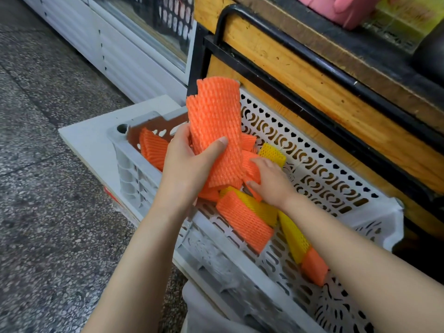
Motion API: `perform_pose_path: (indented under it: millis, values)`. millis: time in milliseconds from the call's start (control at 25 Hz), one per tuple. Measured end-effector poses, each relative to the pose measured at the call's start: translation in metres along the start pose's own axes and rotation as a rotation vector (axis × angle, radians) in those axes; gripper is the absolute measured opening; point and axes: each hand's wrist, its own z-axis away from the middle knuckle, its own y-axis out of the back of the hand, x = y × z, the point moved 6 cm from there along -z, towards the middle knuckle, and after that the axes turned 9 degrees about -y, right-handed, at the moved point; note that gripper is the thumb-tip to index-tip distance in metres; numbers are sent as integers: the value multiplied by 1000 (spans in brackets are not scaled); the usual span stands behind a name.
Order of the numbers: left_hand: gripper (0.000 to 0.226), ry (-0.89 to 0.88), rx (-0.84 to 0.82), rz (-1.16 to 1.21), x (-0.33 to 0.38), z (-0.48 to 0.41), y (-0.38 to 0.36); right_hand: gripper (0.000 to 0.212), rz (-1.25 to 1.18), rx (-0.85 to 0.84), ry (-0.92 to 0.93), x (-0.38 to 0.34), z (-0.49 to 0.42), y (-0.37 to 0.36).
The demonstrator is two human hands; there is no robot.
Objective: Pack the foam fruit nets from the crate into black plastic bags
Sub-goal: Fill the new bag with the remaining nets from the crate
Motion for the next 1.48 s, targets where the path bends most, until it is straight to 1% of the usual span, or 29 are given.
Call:
perform_pose_path:
  millis: [80,120,160,240,320,360,400,520,560,600,680,760,880,1000,1040,1080,1160,1240,1280,1360,1440,1480]
  values:
    - [30,-2,-9,-15,-2,0,-2,61,29,-47,-49,1,-8,-13]
    - [31,-1,-15,-21,-3,0,-3,56,26,-33,-68,2,-9,-14]
    - [33,3,-21,-24,-4,0,-3,48,19,14,-77,2,-9,-10]
    - [35,6,-26,-28,-5,0,-5,34,9,173,-62,3,-7,8]
    - [34,7,-27,-27,-5,1,-5,27,20,327,-12,6,2,29]
    - [34,8,-31,-23,-5,2,-6,27,36,361,24,8,7,34]
    - [33,12,-39,-22,-4,2,-6,30,53,347,57,9,13,35]
    - [32,20,-63,-5,-2,5,-8,38,207,137,93,16,22,8]
    - [31,22,-64,-5,-2,5,-9,40,240,63,65,20,21,-3]
    - [31,24,-64,-15,-2,6,-9,43,221,-3,13,24,18,-12]
    - [33,22,-61,-55,-1,5,-8,53,108,-76,-95,28,13,-24]
    - [34,11,-41,-87,-1,4,-4,54,74,-53,-131,28,8,-30]
    - [31,6,-6,-91,0,1,1,44,39,79,-129,27,8,-17]
    - [31,-1,-6,-95,1,2,3,53,-33,269,-100,21,28,15]
    - [31,-3,-11,-104,2,2,3,58,-33,298,-59,18,39,23]
    - [32,-5,-16,-113,3,2,2,61,-9,279,-3,14,52,25]
    - [33,-10,-27,-129,4,4,1,65,71,138,98,7,77,12]
    - [32,-15,-31,-137,6,5,-1,63,134,0,144,4,91,-10]
    - [32,-19,-32,-138,6,6,-1,61,152,-28,143,4,92,-18]
    - [30,-38,-36,-145,6,8,-3,62,190,-34,140,1,87,-31]
    - [29,-73,-45,-172,7,9,-4,55,250,-14,153,-8,82,-36]
    - [28,-89,-47,-192,6,9,-4,55,294,-7,160,-12,80,-37]
